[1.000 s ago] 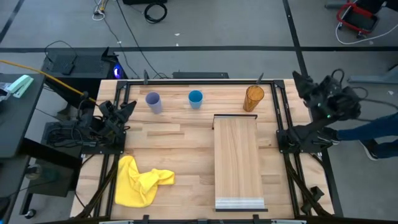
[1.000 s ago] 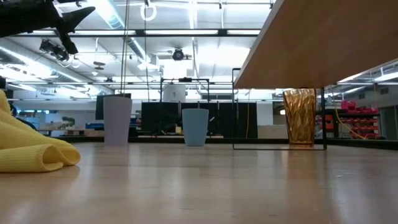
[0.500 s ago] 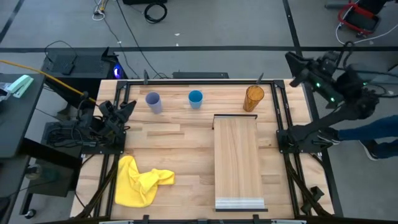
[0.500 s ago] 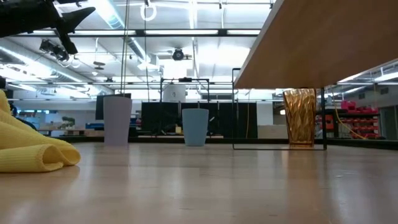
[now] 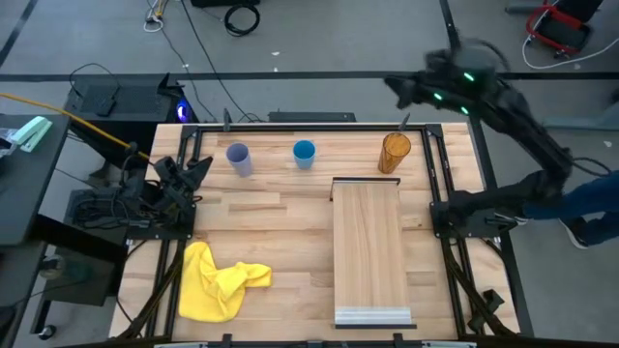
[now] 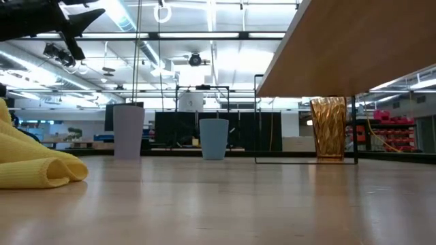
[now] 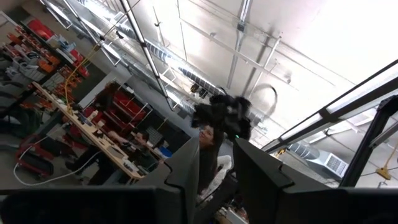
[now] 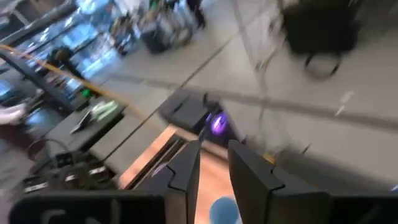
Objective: Stack small to large cups/mugs on shelf
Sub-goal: Put the blue cup onto the shelf
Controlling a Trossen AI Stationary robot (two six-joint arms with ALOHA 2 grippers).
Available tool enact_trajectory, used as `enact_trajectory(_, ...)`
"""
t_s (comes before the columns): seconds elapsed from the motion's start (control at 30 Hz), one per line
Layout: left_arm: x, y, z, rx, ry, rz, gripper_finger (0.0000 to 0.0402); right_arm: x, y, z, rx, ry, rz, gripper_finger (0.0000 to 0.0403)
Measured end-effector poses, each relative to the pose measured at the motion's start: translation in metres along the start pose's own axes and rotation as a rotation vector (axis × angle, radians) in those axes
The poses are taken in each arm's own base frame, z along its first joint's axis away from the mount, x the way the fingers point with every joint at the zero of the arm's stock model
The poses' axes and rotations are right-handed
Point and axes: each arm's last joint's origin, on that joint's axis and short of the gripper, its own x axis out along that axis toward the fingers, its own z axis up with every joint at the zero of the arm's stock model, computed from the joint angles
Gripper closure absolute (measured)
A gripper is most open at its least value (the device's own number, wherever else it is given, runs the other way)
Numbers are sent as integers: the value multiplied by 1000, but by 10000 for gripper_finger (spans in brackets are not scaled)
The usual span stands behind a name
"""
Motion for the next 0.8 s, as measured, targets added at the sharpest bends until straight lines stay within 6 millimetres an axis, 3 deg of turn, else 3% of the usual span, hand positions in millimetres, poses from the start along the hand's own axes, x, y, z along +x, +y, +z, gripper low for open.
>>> enact_trajectory(0.2, 0, 1, -2, 7, 20, 11, 294, 86, -35, 3, 153, 220, 16, 312)
enact_trajectory(0.37, 0, 2, -4, 19, 40, 22, 294, 141, -52, 1, 176, 292, -34, 312)
enact_trajectory(0.53, 0, 3, -5, 23, 49, 27, 294, 182, -55, -12, 188, 403, -60, 312)
enact_trajectory(0.8, 0, 4, -7, 34, 68, 38, 294, 234, -56, -60, 133, 657, -107, 311)
